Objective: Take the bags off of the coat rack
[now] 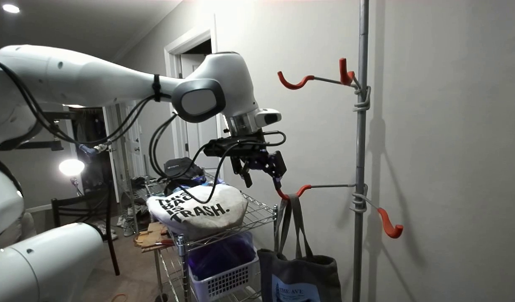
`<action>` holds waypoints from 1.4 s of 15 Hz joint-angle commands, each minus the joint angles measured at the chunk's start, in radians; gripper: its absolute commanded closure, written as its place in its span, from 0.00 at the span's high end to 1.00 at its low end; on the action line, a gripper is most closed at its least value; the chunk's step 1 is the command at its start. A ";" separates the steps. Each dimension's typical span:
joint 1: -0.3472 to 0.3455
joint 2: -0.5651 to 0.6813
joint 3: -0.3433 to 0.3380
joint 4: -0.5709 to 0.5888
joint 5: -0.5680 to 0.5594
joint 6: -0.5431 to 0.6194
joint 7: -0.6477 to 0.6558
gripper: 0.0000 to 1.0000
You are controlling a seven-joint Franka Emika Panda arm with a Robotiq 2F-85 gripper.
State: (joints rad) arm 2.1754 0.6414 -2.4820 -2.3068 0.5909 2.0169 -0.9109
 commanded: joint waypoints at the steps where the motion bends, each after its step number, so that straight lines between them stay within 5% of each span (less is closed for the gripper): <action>1: -0.039 0.017 0.026 0.005 0.026 -0.017 -0.019 1.00; 14: -0.047 0.002 0.032 0.010 0.028 -0.003 -0.041 1.00; 21: -0.175 -0.104 0.073 0.020 -0.041 0.034 -0.332 1.00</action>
State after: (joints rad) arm 2.0683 0.6011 -2.4511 -2.3051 0.5809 2.0176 -1.1107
